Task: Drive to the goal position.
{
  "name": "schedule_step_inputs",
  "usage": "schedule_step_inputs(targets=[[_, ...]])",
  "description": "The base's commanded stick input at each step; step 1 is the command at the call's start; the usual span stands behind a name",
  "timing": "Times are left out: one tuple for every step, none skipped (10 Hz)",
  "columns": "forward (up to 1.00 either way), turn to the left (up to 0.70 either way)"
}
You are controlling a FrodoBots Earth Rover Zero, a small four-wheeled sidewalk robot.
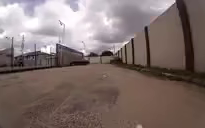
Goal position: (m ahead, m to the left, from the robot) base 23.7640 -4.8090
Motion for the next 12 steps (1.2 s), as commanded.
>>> schedule_step_inputs(targets=[[0.5, -0.01], [0.5, -0.01], [0.5, -0.01], [0.5, -0.01], [0.5, -0.01], [0.5, -0.01], [0.5, -0.01], [0.5, -0.01], [0.5, -0.01], [0.5, -0.01], [0.5, -0.01], [0.5, -0.01]])
